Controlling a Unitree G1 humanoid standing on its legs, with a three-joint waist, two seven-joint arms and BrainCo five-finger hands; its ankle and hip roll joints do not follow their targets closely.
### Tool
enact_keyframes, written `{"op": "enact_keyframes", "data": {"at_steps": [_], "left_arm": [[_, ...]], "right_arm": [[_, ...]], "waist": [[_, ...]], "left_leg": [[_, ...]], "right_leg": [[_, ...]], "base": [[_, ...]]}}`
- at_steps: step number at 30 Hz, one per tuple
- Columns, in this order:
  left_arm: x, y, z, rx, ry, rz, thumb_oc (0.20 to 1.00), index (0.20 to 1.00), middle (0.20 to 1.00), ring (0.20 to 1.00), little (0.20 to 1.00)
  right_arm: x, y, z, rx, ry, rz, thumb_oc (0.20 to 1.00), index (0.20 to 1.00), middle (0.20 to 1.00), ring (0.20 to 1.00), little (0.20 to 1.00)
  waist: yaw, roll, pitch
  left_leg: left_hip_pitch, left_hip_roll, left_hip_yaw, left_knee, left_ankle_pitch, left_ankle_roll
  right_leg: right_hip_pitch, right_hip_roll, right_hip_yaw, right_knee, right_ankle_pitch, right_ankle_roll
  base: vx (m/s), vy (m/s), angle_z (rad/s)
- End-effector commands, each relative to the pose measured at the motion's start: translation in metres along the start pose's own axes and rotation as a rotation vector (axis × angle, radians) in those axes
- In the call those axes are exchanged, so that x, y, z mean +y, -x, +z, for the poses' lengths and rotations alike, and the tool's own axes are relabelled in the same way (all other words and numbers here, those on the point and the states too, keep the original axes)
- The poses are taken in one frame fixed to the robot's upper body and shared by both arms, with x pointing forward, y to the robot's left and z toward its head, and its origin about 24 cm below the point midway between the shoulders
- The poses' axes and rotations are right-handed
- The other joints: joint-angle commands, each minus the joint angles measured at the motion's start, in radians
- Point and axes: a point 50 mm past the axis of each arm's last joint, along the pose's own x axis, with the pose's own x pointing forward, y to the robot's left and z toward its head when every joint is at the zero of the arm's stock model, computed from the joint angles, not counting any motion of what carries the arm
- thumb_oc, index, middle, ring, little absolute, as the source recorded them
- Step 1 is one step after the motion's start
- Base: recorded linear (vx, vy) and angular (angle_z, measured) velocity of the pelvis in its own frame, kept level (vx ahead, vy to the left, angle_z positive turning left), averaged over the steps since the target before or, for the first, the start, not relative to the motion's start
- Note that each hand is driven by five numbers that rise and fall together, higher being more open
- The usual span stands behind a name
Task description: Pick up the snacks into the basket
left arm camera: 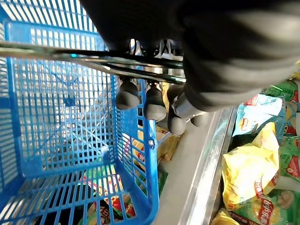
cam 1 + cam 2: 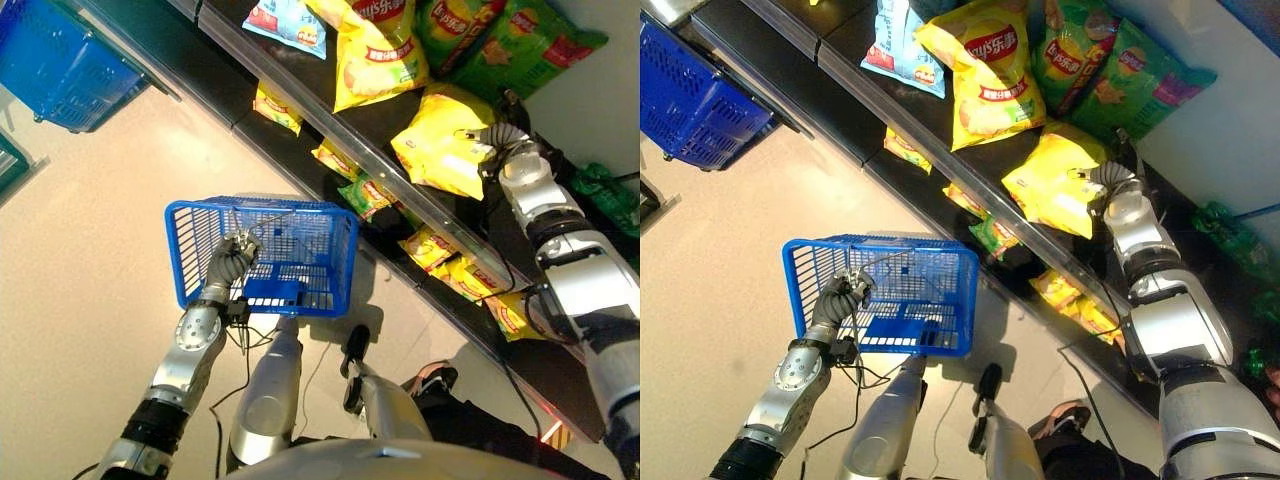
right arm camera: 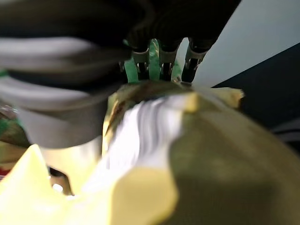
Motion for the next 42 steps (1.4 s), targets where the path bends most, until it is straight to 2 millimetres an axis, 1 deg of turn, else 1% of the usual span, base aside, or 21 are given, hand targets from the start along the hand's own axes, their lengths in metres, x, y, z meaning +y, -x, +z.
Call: {"op": "enact_keyframes", "data": {"at_steps": [1, 5, 6, 9, 13, 15, 16, 23, 27, 28, 29, 30, 31, 32, 35, 36, 37, 38, 40, 41, 42], "left_arm": [[-0.015, -0.003, 0.063, -0.313, 0.040, -0.090, 0.200, 0.200, 0.200, 0.200, 0.200], [-0.018, -0.008, 0.067, -0.329, 0.040, -0.103, 0.200, 0.200, 0.200, 0.200, 0.200], [-0.021, -0.009, 0.068, -0.329, 0.045, -0.117, 0.200, 0.200, 0.200, 0.200, 0.200], [-0.020, -0.011, 0.068, -0.328, 0.051, -0.117, 0.200, 0.200, 0.200, 0.200, 0.200], [-0.018, -0.011, 0.067, -0.324, 0.055, -0.106, 0.200, 0.200, 0.200, 0.200, 0.200], [-0.018, -0.012, 0.067, -0.320, 0.061, -0.103, 0.200, 0.200, 0.200, 0.200, 0.200], [-0.018, -0.012, 0.066, -0.318, 0.061, -0.101, 0.200, 0.200, 0.200, 0.200, 0.200], [-0.017, -0.013, 0.066, -0.305, 0.071, -0.108, 0.200, 0.200, 0.200, 0.200, 0.200], [-0.016, -0.014, 0.065, -0.298, 0.086, -0.101, 0.200, 0.200, 0.200, 0.200, 0.200], [-0.015, -0.014, 0.064, -0.294, 0.106, -0.087, 0.200, 0.200, 0.200, 0.200, 0.200], [-0.013, -0.014, 0.064, -0.293, 0.111, -0.081, 0.200, 0.200, 0.200, 0.200, 0.200], [-0.008, -0.013, 0.063, -0.287, 0.124, -0.051, 0.200, 0.200, 0.200, 0.200, 0.200], [-0.007, -0.012, 0.062, -0.285, 0.124, -0.051, 0.200, 0.200, 0.200, 0.200, 0.200], [-0.001, -0.011, 0.060, -0.275, 0.137, -0.018, 0.200, 0.200, 0.200, 0.200, 0.200], [0.000, -0.010, 0.057, -0.266, 0.145, -0.012, 0.200, 0.200, 0.200, 0.200, 0.200], [0.002, -0.010, 0.058, -0.273, 0.180, 0.010, 0.200, 0.200, 0.200, 0.200, 0.200], [0.003, -0.009, 0.057, -0.271, 0.196, 0.020, 0.200, 0.200, 0.200, 0.200, 0.200], [0.003, -0.009, 0.057, -0.268, 0.195, 0.018, 0.200, 0.200, 0.200, 0.200, 0.200], [0.006, -0.008, 0.058, -0.277, 0.209, 0.035, 0.200, 0.200, 0.200, 0.200, 0.200], [0.005, -0.008, 0.057, -0.275, 0.208, 0.034, 0.200, 0.200, 0.200, 0.200, 0.200], [0.006, -0.008, 0.058, -0.279, 0.208, 0.036, 0.200, 0.200, 0.200, 0.200, 0.200]], "right_arm": [[-0.024, -0.003, -0.010, 0.054, 0.041, -0.012, 1.000, 1.000, 1.000, 1.000, 1.000], [-0.027, -0.002, -0.018, 0.097, -0.015, 0.001, 1.000, 1.000, 1.000, 1.000, 1.000], [-0.029, -0.001, -0.025, 0.120, -0.054, 0.011, 1.000, 1.000, 1.000, 1.000, 1.000], [-0.028, 0.000, -0.026, 0.115, -0.080, 0.029, 1.000, 1.000, 1.000, 1.000, 1.000], [-0.020, 0.001, -0.026, 0.105, -0.096, 0.069, 1.000, 1.000, 1.000, 1.000, 1.000], [-0.014, 0.002, -0.026, 0.107, -0.119, 0.087, 0.740, 0.740, 0.740, 0.740, 0.740], [-0.013, 0.002, -0.026, 0.108, -0.135, 0.086, 0.200, 0.200, 0.200, 0.200, 0.200], [0.000, 0.008, -0.041, 0.153, -0.186, 0.097, 0.200, 0.200, 0.200, 0.200, 0.200], [0.004, 0.009, -0.040, 0.132, -0.226, 0.092, 0.200, 0.200, 0.200, 0.200, 0.200], [0.012, 0.011, -0.034, 0.091, -0.285, 0.099, 0.200, 0.200, 0.200, 0.200, 0.200], [0.017, 0.013, -0.034, 0.080, -0.303, 0.107, 0.200, 0.200, 0.200, 0.200, 0.200], [0.026, 0.018, -0.022, -0.005, -0.369, 0.123, 0.200, 0.200, 0.200, 0.200, 0.200], [0.027, 0.019, -0.023, -0.002, -0.369, 0.123, 0.200, 0.200, 0.200, 0.200, 0.200], [0.035, 0.031, -0.017, -0.089, -0.440, 0.143, 0.200, 0.200, 0.200, 0.200, 0.200], [0.039, 0.040, -0.022, -0.109, -0.476, 0.149, 0.200, 0.200, 0.200, 0.200, 0.200], [0.038, 0.060, -0.023, -0.186, -0.561, 0.141, 0.200, 0.200, 0.200, 0.200, 0.200], [0.033, 0.078, -0.032, -0.226, -0.596, 0.119, 0.200, 0.200, 0.200, 0.200, 0.200], [0.033, 0.079, -0.034, -0.222, -0.595, 0.119, 0.200, 0.200, 0.200, 0.200, 0.200], [0.026, 0.098, -0.033, -0.300, -0.608, 0.126, 0.200, 0.200, 0.200, 0.200, 0.200], [0.025, 0.099, -0.034, -0.296, -0.608, 0.126, 0.200, 0.200, 0.200, 0.200, 0.200], [0.024, 0.109, -0.037, -0.315, -0.619, 0.137, 0.200, 0.200, 0.200, 0.200, 0.200]], "waist": [[0.037, -0.012, -0.041], [0.047, -0.009, -0.033], [0.054, -0.007, -0.028], [0.059, -0.009, -0.025], [0.060, -0.014, -0.024], [0.057, -0.018, -0.026], [0.056, -0.019, -0.028], [0.045, -0.031, -0.056], [0.034, -0.035, -0.072], [0.022, -0.036, -0.084], [0.016, -0.037, -0.090], [-0.001, -0.037, -0.103], [0.000, -0.038, -0.105], [-0.021, -0.033, -0.123], [-0.027, -0.031, -0.137], [-0.055, -0.018, -0.163], [-0.072, -0.009, -0.191], [-0.070, -0.010, -0.192], [-0.092, -0.002, -0.213], [-0.090, -0.003, -0.214], [-0.098, 0.000, -0.223]], "left_leg": [[-0.012, -0.026, -0.022, 0.081, -0.121, -0.033], [-0.019, -0.031, -0.038, 0.086, -0.121, -0.034], [-0.022, -0.035, -0.048, 0.088, -0.120, -0.035], [-0.023, -0.037, -0.058, 0.088, -0.119, -0.036], [-0.021, -0.038, -0.058, 0.093, -0.123, -0.036], [-0.017, -0.037, -0.057, 0.095, -0.127, -0.034], [-0.015, -0.037, -0.057, 0.098, -0.129, -0.033], [0.010, -0.032, -0.056, 0.111, -0.149, -0.029], [0.029, -0.026, -0.054, 0.106, -0.153, -0.029], [0.041, -0.022, -0.051, 0.102, -0.155, -0.029], [0.046, -0.019, -0.048, 0.100, -0.155, -0.028], [0.062, -0.015, -0.037, 0.092, -0.156, -0.027], [0.064, -0.014, -0.037, 0.091, -0.156, -0.027], [0.083, -0.008, -0.021, 0.081, -0.158, -0.024], [0.099, -0.005, -0.012, 0.070, -0.158, -0.023], [0.118, -0.001, 0.006, 0.058, -0.159, -0.019], [0.138, 0.001, 0.018, 0.046, -0.160, -0.016], [0.140, 0.001, 0.018, 0.045, -0.160, -0.016], [0.156, 0.005, 0.034, 0.040, -0.164, -0.014], [0.157, 0.005, 0.035, 0.039, -0.164, -0.014], [0.165, 0.006, 0.039, 0.038, -0.166, -0.014]], "right_leg": [[-0.093, -0.050, 0.013, 0.044, 0.052, 0.055], [-0.090, -0.054, -0.002, 0.045, 0.049, 0.056], [-0.087, -0.057, -0.009, 0.046, 0.047, 0.055], [-0.081, -0.059, -0.019, 0.045, 0.042, 0.054], [-0.075, -0.060, -0.018, 0.045, 0.038, 0.053], [-0.070, -0.060, -0.015, 0.046, 0.035, 0.052], [-0.066, -0.061, -0.014, 0.046, 0.034, 0.052], [-0.036, -0.065, -0.015, 0.051, 0.021, 0.053], [-0.019, -0.065, -0.013, 0.044, 0.016, 0.052], [-0.009, -0.066, -0.008, 0.040, 0.014, 0.053], [-0.003, -0.067, -0.005, 0.037, 0.014, 0.052], [0.005, -0.067, 0.003, 0.032, 0.013, 0.052], [0.006, -0.067, 0.003, 0.031, 0.013, 0.052], [0.017, -0.068, 0.014, 0.023, 0.015, 0.054], [0.027, -0.069, 0.020, 0.015, 0.017, 0.054], [0.038, -0.074, 0.029, 0.005, 0.021, 0.058], [0.048, -0.077, 0.038, -0.006, 0.024, 0.060], [0.050, -0.077, 0.039, -0.007, 0.024, 0.060], [0.057, -0.080, 0.048, -0.010, 0.023, 0.062], [0.058, -0.080, 0.048, -0.010, 0.023, 0.063], [0.064, -0.082, 0.053, -0.011, 0.022, 0.063]], "base": [[0.01, -0.018, 0.13], [0.01, -0.019, 0.16], [0.02, -0.029, 0.18], [0.02, -0.020, 0.16], [0.01, -0.002, 0.09], [0.00, 0.000, 0.00], [0.00, 0.000, 0.00], [0.00, 0.000, 0.00], [0.00, 0.000, 0.00], [0.00, 0.000, 0.00], [0.00, 0.027, -0.07], [0.00, 0.021, -0.11], [0.00, 0.042, -0.19], [0.01, 0.022, -0.20], [0.02, 0.028, -0.23], [0.06, 0.058, -0.18], [0.06, 0.058, -0.14], [0.05, 0.038, -0.13], [0.03, 0.013, -0.25], [0.04, 0.009, -0.22], [0.06, 0.020, -0.24]]}}
